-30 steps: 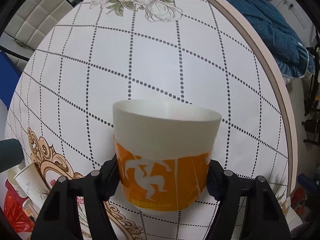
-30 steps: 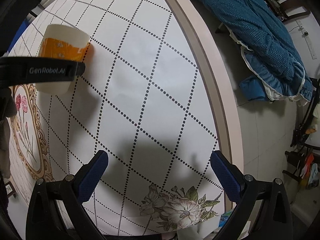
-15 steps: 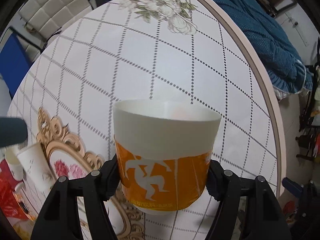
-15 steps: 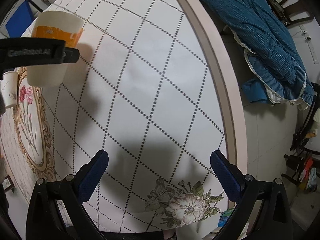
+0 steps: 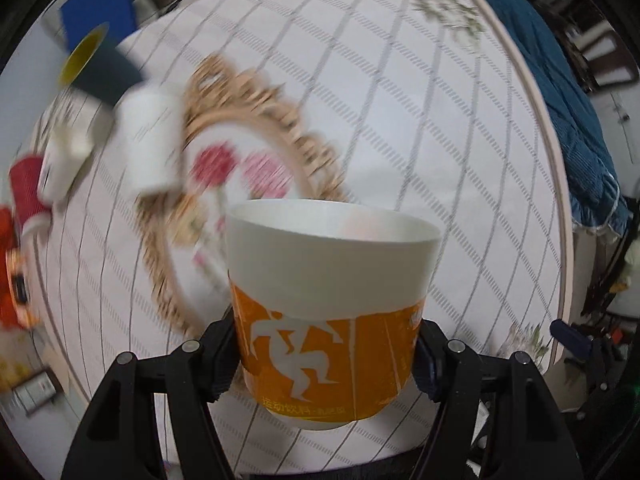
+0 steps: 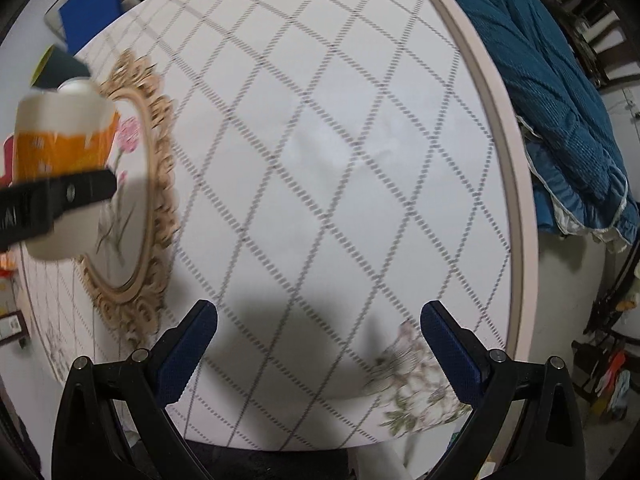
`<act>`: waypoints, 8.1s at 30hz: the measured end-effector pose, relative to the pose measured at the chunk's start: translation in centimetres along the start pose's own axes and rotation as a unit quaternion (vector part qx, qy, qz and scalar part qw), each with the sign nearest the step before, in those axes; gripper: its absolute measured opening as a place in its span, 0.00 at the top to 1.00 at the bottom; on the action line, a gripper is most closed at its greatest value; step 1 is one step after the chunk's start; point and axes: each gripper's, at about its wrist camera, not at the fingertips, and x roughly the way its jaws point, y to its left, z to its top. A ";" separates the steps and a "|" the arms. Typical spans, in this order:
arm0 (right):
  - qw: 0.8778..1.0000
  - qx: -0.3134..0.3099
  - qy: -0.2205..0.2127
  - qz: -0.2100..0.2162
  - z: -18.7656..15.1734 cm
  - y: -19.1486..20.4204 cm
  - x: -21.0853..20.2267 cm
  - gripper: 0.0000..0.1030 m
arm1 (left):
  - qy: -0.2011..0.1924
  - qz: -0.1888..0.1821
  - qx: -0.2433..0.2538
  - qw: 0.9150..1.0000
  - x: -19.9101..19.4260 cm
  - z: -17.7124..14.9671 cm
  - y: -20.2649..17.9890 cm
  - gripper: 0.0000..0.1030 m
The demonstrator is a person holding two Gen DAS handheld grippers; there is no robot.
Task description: Flip cup upside down
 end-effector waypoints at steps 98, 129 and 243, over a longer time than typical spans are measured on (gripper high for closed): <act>0.782 -0.590 -0.120 -0.163 -13.5 29.6 -6.1 0.00 | -0.016 0.100 -0.288 0.952 -0.6 -23.5 19.8 0.07; -0.204 -0.932 -0.099 -0.282 -14.9 28.6 9.7 0.05 | 0.042 0.080 -0.377 0.922 8.2 -26.3 24.7 0.06; 0.925 -0.329 0.175 -0.067 25.0 27.3 10.4 0.32 | 0.033 0.109 -0.271 0.956 5.0 -19.0 17.0 0.07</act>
